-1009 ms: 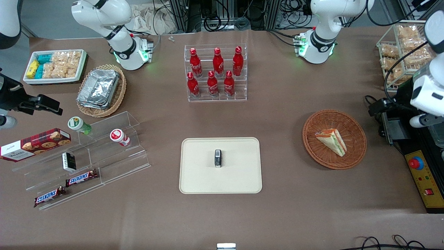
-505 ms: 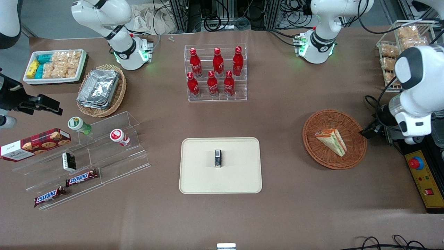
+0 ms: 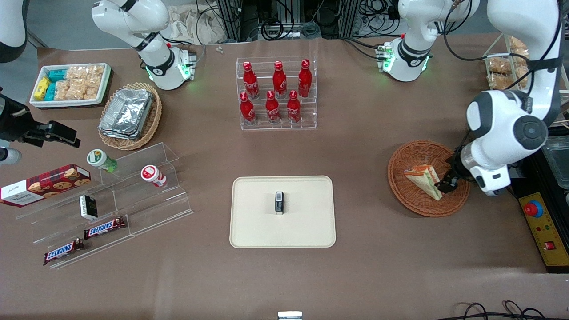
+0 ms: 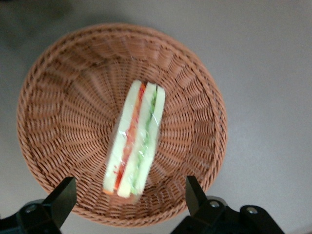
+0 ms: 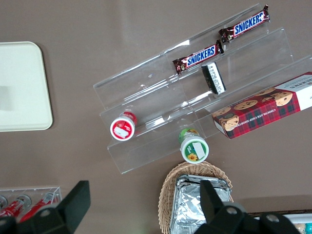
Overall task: Place sandwich from basket to tray
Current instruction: 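Lower the open left gripper onto the wrapped sandwich and close it, then lift the sandwich out of the basket with the left gripper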
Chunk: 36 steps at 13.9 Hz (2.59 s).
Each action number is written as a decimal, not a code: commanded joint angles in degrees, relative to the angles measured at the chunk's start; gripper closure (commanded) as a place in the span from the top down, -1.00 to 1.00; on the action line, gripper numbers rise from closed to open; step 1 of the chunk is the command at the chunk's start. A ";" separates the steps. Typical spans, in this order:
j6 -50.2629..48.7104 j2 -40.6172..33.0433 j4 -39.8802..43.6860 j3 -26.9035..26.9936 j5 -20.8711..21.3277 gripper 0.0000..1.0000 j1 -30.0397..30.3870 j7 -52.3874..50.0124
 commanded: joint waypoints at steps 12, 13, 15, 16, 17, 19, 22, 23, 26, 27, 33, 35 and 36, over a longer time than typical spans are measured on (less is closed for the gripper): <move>11.02 3.16 -7.52 0.36 -1.73 0.99 -0.49 -1.61; 11.12 3.69 -7.53 0.36 -1.73 0.99 -0.49 -1.61; 11.99 4.13 -7.62 0.36 -1.65 0.99 -0.40 -1.61; 12.61 4.66 -7.62 0.36 -1.65 0.99 -0.40 -1.61; 13.40 5.18 -7.62 0.36 -1.65 0.98 -0.40 -1.61; 14.72 5.71 -7.70 0.36 -1.65 0.83 -0.40 -1.52; 14.81 5.63 -7.62 0.36 -1.21 -0.63 -0.48 -1.43; 14.73 5.54 -7.53 0.36 -1.03 -0.92 -0.49 -1.43; 14.12 4.23 -7.35 0.36 -0.85 -1.00 -0.49 -0.03; 13.07 3.00 -7.35 0.45 -0.85 -1.00 -0.40 0.58; -8.95 -8.42 1.92 0.80 -0.94 -1.00 0.57 13.05; -22.04 -7.74 13.77 0.80 -0.86 -1.00 0.57 18.76; -27.32 -6.51 20.01 0.63 -0.94 -1.00 0.48 20.26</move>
